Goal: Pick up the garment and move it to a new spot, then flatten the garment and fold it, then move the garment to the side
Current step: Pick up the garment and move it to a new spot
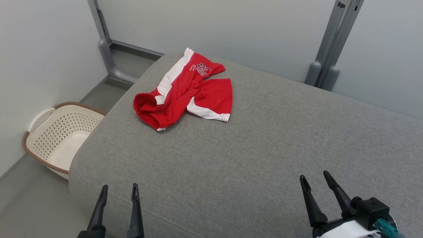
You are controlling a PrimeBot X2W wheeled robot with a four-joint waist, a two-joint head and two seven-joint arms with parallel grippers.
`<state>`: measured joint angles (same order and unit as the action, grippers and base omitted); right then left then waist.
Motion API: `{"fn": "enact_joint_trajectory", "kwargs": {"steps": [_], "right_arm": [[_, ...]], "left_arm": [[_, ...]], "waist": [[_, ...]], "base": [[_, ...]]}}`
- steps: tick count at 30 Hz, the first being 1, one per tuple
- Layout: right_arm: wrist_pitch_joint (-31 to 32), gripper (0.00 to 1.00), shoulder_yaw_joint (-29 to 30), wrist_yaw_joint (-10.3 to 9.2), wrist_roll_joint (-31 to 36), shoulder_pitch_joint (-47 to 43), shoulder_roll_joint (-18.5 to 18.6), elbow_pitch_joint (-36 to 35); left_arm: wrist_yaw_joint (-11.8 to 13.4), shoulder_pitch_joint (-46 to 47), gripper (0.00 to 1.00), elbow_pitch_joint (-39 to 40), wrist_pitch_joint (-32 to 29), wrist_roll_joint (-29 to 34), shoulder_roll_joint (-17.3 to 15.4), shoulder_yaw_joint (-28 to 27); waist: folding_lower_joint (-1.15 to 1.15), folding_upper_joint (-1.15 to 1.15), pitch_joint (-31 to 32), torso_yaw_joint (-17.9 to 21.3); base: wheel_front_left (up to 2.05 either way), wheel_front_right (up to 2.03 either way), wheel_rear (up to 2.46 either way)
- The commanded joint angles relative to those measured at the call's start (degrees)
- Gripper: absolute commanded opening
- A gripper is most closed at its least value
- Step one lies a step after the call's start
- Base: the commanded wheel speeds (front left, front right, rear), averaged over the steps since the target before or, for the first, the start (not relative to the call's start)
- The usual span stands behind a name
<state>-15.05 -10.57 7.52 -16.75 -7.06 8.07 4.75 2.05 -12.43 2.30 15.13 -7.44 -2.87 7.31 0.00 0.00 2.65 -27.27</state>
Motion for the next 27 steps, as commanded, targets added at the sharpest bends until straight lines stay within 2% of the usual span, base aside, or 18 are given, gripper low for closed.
{"fn": "enact_joint_trajectory", "kwargs": {"steps": [1,10,17,21,27], "right_arm": [[-0.2,1.00,-0.1,-0.08,-0.2,0.6,0.4,0.2],[-0.2,1.00,0.0,-0.07,0.3,0.2,0.6,0.4],[-0.2,1.00,0.9,-0.08,0.7,-0.8,0.9,-0.3],[-0.2,1.00,0.2,-0.08,1.2,0.6,2.4,-0.8],[-0.2,1.00,-1.2,-0.08,1.9,4.8,7.4,-1.6]], "left_arm": [[0.2,0.7,1.00,0.2,0.0,-0.3,-0.1,-0.2],[0.4,0.6,1.00,0.3,0.0,-0.3,-0.1,0.2],[-1.2,3.4,1.00,-0.5,0.0,0.6,-0.1,0.6],[-2.9,9.1,1.00,-1.3,0.0,1.2,-0.1,-1.6],[-6.0,23.5,1.00,-5.6,0.0,1.7,-0.9,-4.6]], "waist": [[0.00,0.00,-0.2,-0.2],[0.00,0.00,-0.6,-0.5],[0.00,0.00,-2.1,-1.6],[0.00,0.00,-5.8,-1.2],[0.00,0.00,-14.9,0.6]], "base": [[0.00,0.00,0.00],[0.00,0.00,0.00],[0.00,0.00,0.00],[0.00,0.00,0.00],[0.00,0.00,0.00]]}}
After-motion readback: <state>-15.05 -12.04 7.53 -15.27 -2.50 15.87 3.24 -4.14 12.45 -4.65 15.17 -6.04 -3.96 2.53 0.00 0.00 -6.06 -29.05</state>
